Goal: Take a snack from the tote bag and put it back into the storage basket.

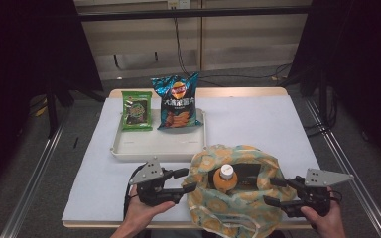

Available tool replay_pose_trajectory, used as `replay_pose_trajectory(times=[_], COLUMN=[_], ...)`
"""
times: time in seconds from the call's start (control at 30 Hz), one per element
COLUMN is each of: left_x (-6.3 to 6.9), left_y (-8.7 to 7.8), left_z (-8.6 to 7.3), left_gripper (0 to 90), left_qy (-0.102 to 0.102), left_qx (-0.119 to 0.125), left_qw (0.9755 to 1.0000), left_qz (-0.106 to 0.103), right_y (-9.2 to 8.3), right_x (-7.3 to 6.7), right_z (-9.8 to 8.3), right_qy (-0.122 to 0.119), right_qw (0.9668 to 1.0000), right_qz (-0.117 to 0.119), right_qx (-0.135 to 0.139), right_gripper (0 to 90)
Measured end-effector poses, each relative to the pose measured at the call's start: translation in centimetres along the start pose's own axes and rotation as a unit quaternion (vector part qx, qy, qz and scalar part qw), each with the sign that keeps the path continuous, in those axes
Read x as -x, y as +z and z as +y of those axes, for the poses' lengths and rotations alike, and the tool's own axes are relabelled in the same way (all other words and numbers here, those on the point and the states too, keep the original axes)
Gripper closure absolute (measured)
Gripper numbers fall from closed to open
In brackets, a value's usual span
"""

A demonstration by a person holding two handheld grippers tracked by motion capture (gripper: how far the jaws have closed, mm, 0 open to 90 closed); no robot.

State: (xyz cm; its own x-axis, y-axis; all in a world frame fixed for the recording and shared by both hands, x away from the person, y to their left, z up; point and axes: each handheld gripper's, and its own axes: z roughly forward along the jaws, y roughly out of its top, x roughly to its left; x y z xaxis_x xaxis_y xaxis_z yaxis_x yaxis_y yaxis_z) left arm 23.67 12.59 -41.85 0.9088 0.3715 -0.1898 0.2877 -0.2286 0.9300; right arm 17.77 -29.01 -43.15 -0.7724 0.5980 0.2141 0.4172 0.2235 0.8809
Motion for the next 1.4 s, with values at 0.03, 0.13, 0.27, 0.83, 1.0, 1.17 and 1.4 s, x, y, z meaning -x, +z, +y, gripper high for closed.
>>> replay_pose_trajectory(times=[0.03,0.13,0.27,0.83,1.0,1.17,1.4], left_x=[0.3,0.9,1.5,3.9,3.5,3.5,3.4], left_y=[0.1,0.1,0.2,4.6,5.8,7.2,8.7], left_z=[0.0,0.2,0.3,1.8,1.7,1.6,1.7], left_gripper=[45.5,50.5,59.5,45.2,37.8,30.4,22.4], left_qy=[-0.003,0.002,0.007,0.016,0.005,0.000,-0.001], left_qx=[0.003,0.011,0.016,0.003,-0.010,-0.016,-0.030], left_qw=[1.0000,0.9998,0.9992,0.9995,0.9999,0.9999,0.9994], left_qz=[-0.001,-0.017,-0.037,-0.027,0.002,0.005,0.015], right_y=[0.2,0.3,0.4,0.4,0.5,0.6,0.6], right_x=[0.0,0.0,0.0,0.0,0.1,0.1,0.2], right_z=[0.0,0.1,0.1,0.0,0.0,-0.1,-0.1], right_qy=[-0.001,0.002,0.002,0.001,-0.001,0.000,0.002], right_qw=[1.0000,1.0000,1.0000,1.0000,1.0000,1.0000,1.0000], right_qz=[0.001,0.000,-0.002,0.002,0.002,0.002,0.004], right_qx=[-0.001,-0.002,-0.002,-0.003,-0.004,-0.007,-0.008], right_gripper=[32.6,32.6,32.5,32.3,32.1,31.6,31.5])
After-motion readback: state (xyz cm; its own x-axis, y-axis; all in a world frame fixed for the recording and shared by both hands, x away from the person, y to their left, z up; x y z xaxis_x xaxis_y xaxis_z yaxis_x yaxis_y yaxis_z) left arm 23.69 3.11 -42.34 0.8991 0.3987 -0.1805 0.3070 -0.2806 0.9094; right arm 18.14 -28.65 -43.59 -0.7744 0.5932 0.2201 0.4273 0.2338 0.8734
